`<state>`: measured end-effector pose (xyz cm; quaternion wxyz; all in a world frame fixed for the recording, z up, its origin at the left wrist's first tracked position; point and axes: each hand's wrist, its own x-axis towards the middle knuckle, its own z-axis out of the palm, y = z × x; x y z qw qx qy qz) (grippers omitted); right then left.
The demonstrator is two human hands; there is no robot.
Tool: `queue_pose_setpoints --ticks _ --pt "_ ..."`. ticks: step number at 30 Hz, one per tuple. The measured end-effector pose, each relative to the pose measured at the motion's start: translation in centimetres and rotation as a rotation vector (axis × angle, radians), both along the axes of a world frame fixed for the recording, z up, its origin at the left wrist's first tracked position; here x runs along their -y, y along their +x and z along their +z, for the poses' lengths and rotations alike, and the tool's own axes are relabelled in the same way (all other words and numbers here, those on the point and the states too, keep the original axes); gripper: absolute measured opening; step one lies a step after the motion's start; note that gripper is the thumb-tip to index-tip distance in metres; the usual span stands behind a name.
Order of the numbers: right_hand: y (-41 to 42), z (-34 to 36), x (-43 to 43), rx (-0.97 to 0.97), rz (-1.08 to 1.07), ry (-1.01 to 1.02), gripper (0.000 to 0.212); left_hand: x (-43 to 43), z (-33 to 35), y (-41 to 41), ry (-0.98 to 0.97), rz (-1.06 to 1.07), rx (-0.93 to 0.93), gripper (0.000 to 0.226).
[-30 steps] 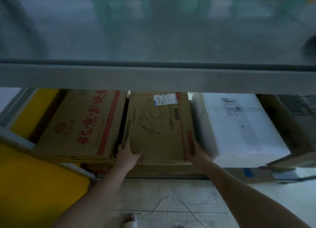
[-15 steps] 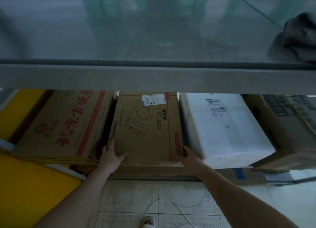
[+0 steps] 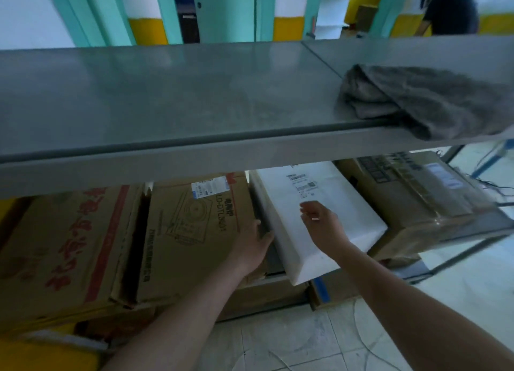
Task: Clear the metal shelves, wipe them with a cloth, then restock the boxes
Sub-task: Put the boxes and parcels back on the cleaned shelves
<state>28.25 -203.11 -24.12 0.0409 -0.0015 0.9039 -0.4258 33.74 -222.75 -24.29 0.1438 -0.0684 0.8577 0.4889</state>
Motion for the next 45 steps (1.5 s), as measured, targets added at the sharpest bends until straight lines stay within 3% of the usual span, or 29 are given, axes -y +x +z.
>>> queue_pose_setpoints --ticks 3,6,8,16,22,26,28,31,34,40,45 --pt "-2.4 0.5 -5.9 -0.031 -0.076 0.115 0.035 -5.2 0.4 -0.6 0.261 0.021 0.131 0.052" --pt "-4.3 -0.7 -11.4 0.092 -0.092 0.332 0.050 -8.9 -1.7 -1.3 0.372 0.151 0.159 0.058" --pt "-4.3 -1.9 -13.7 0.146 -0.039 0.410 0.058 -10.1 -2.7 -1.0 0.341 0.254 0.150 0.063" --pt "-3.7 -3.6 -17.4 0.100 0.125 0.292 0.060 -11.2 -2.8 -2.0 0.318 0.418 0.126 0.063" --pt "-3.7 -3.2 -18.0 0.125 0.166 0.238 0.060 -11.5 -2.1 -2.4 0.276 0.440 0.115 0.055" --pt "-3.8 -3.0 -17.8 0.131 0.151 0.218 0.059 -11.1 -2.2 -2.8 0.238 0.448 0.131 0.063" --pt "-3.6 -3.0 -17.7 0.148 0.146 0.224 0.061 -11.1 -1.8 -2.7 0.117 0.454 0.093 0.068" --pt "-3.6 -2.3 -17.4 0.173 0.141 0.208 0.061 -12.1 -0.3 -3.0 -0.073 0.397 -0.212 0.048" --pt "-3.0 -0.9 -17.1 0.141 0.089 0.153 0.058 -14.5 1.0 -5.0 -0.117 0.163 -0.440 0.038" --pt "2.4 2.5 -21.4 0.001 -0.064 0.023 0.037 -25.4 1.9 -7.2 0.125 -0.148 -0.387 0.038" --pt "10.3 2.9 -31.1 -0.034 -0.507 -0.090 0.028 -35.5 1.8 -4.0 0.240 -0.421 -0.283 0.033"
